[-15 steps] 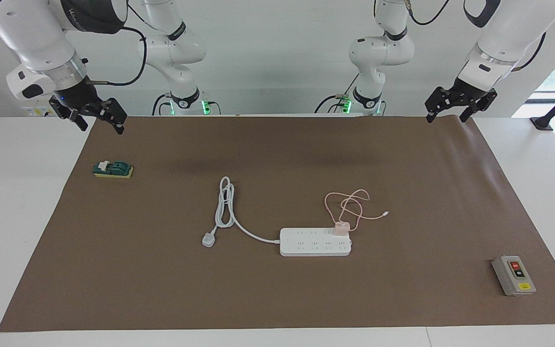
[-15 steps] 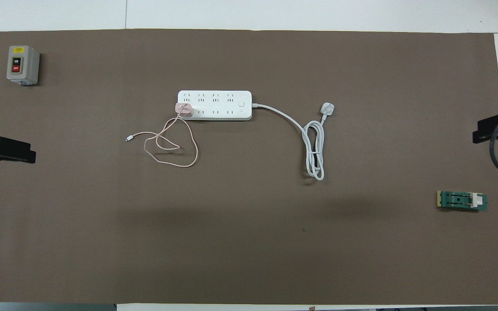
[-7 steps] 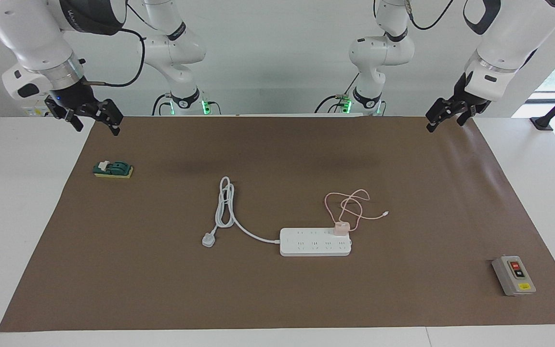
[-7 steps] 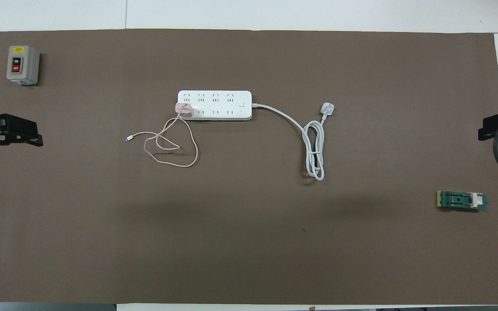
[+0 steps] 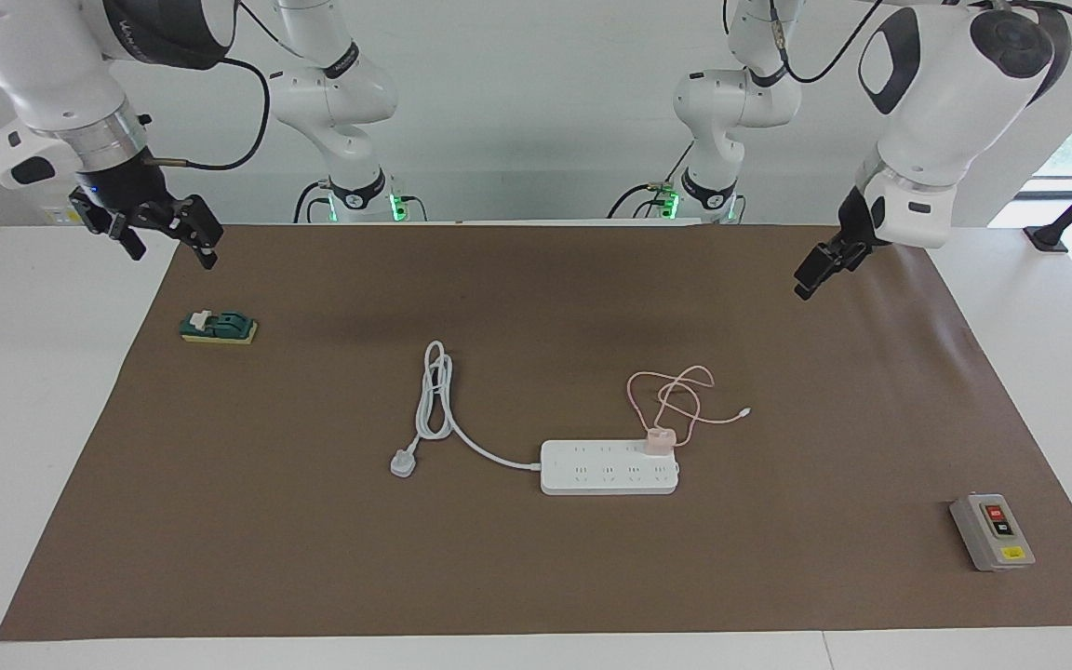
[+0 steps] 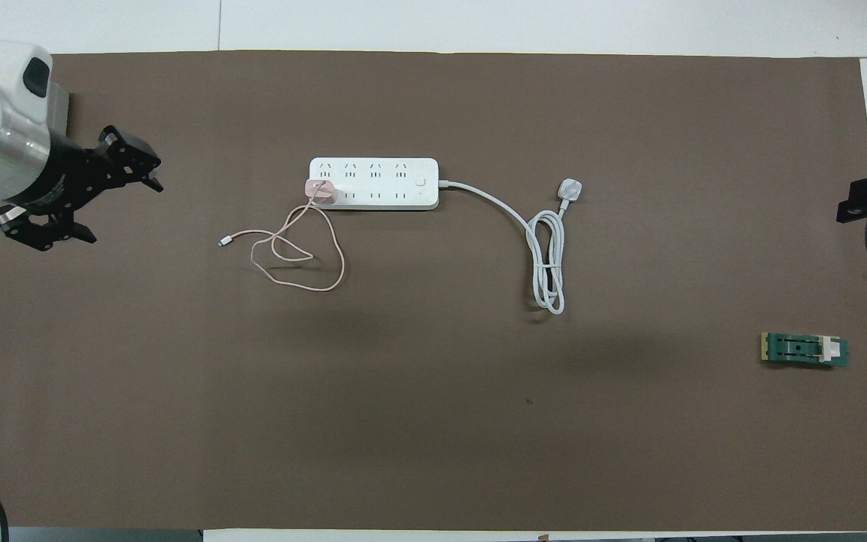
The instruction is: Unplug charger and place it aside
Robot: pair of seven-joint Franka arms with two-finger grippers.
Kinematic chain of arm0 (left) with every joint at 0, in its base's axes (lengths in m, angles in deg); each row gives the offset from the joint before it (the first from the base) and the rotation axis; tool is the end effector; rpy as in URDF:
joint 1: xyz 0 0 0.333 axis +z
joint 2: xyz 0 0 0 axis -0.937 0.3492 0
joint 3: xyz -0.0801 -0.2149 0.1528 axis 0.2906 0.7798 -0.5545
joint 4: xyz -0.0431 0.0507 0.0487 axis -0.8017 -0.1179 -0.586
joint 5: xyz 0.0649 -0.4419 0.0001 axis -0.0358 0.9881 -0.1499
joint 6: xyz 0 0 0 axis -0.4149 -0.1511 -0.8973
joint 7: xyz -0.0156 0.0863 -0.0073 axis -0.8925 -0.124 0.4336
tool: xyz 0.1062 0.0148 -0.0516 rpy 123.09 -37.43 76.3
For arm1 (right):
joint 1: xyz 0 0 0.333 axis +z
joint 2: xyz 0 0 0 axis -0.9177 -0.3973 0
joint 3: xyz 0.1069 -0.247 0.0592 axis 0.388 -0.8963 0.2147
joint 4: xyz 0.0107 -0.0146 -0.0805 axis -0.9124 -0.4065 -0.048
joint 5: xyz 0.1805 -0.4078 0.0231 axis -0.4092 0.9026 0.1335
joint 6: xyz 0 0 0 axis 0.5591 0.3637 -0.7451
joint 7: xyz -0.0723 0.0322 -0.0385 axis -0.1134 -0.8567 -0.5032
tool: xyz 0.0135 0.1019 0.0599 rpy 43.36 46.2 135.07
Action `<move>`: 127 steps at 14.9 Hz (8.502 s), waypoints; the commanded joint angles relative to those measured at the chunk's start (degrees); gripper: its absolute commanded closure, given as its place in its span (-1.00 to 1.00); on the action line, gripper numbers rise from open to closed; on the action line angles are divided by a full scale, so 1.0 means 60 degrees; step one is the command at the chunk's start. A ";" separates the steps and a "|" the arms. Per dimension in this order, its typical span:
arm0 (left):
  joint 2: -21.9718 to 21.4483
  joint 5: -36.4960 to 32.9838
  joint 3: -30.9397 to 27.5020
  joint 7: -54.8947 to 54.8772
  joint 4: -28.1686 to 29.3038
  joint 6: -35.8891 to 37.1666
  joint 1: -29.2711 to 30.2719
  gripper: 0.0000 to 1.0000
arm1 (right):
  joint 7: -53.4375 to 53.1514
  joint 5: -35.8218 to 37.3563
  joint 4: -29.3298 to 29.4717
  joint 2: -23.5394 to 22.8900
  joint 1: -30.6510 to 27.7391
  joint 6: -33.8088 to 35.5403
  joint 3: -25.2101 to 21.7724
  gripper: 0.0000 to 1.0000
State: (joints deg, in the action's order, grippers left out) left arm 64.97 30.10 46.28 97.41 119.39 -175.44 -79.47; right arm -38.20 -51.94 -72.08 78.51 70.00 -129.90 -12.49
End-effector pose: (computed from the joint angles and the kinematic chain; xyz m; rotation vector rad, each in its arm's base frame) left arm 0.6402 -0.1309 0.5124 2.9546 1.0284 -0.0473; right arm 0.6056 -0.0663 0.5654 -3.0908 0.4970 -0.0316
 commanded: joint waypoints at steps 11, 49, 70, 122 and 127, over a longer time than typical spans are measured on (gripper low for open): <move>0.3038 -0.0596 -0.0150 0.7144 -0.0794 -0.3033 -0.1482 -1.00 | -1.1899 -0.3532 0.2180 -0.3285 0.1408 -0.1389 0.0500 -1.00; 0.4652 -0.1270 -0.0180 1.0513 -0.1117 -0.3561 -0.2421 1.00 | -1.2019 -0.6799 0.2956 -0.7447 0.3753 -0.5096 0.0676 -1.00; 0.4726 -0.1299 -0.0180 1.0279 -0.1220 -0.3707 -0.2333 1.00 | -1.1213 -0.5788 0.2047 -0.7139 0.4398 -0.6473 0.0661 -1.00; 0.4184 -0.0948 -0.0194 0.7090 -0.2114 -0.1715 -0.2304 1.00 | -1.1301 -0.7547 0.2912 -0.8150 0.4105 -0.7030 0.0720 0.74; 0.3160 -0.0757 -0.0194 0.2557 -0.1077 -0.1671 -0.2143 1.00 | -1.1258 -0.7356 0.2926 -0.7960 0.4047 -0.6928 0.0705 -1.00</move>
State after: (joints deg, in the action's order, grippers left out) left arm 88.39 24.58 45.29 123.84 107.44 -185.87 -92.93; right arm -106.08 -95.23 -55.87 30.92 94.91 -171.24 -8.62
